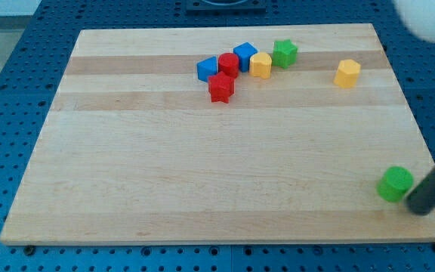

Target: Slide the yellow hexagon down a bit

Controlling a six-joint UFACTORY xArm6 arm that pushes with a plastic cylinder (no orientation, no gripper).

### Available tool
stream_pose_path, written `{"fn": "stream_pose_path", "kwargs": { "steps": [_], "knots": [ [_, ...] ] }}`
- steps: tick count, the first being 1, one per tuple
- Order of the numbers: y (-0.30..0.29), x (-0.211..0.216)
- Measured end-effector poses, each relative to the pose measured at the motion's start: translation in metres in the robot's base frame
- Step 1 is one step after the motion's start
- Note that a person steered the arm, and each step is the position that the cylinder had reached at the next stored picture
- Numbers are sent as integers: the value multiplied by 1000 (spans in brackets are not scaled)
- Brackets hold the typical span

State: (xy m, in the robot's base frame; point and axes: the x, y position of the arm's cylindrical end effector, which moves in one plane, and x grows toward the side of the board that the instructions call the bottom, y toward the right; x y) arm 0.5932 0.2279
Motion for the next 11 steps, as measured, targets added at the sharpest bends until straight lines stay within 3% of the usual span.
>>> {"fn": "stream_pose_path", "kwargs": {
  "steps": [1,2,5,6,7,8,11],
  "knots": [
    [14,-39],
    [41,-51],
    [46,-281],
    [-34,-287],
    [-59,-263],
    [-42,-221],
    [-62,-236]
  ]
}}
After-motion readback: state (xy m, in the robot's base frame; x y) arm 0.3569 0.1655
